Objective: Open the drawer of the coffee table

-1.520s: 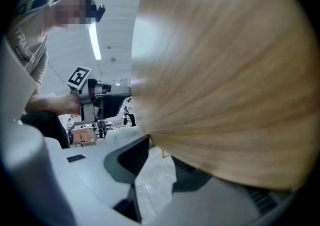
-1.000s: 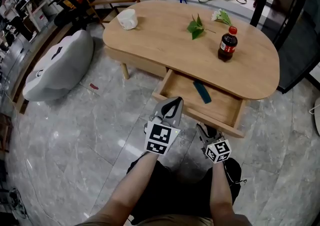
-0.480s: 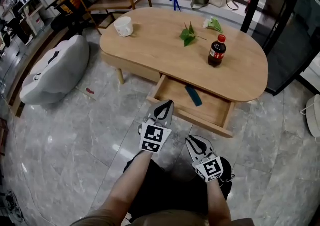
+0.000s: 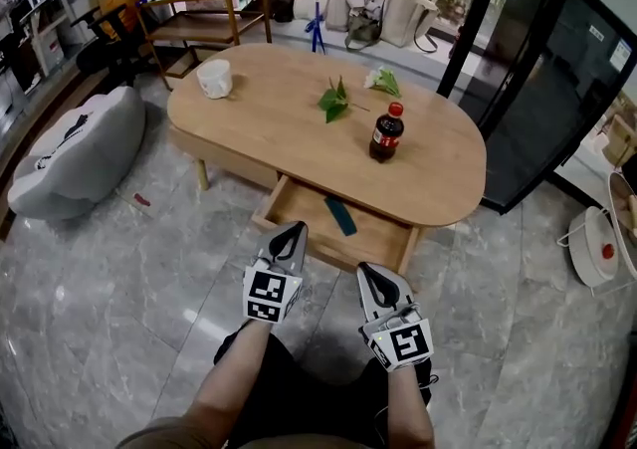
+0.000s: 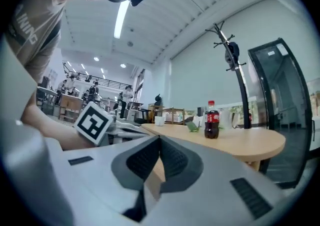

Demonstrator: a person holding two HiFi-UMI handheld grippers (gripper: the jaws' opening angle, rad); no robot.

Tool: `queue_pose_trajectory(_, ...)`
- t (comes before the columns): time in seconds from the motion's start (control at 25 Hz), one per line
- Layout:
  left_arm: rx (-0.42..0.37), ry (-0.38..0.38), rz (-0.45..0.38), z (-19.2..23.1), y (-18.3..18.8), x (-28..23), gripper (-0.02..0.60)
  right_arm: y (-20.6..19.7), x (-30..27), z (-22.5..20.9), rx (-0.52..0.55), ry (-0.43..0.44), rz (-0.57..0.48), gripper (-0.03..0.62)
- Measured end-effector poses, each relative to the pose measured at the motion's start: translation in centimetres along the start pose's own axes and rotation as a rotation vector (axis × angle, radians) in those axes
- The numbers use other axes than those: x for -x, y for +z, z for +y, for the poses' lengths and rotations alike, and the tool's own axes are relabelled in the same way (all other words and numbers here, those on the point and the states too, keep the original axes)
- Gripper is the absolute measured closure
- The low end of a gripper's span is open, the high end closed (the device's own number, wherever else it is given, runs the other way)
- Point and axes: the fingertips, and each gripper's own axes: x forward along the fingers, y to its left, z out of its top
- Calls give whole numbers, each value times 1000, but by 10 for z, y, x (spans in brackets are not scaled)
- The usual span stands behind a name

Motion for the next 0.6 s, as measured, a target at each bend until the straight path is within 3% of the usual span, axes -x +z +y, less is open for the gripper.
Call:
queue_pose_trajectory(0.28,-59,-15,-24,-12,5,-18,588,3,-13,-71,-40,-215,-19,588)
queue_pose_trajectory(0.44,-91,0,-41,-12,14,-18,588,0,-19,-78,-35,-237,-14,588)
queue_pose_trajectory(0.6,-68,38,-66,-3,25,-6,588,-6,-29,-68,34,-210,34,588)
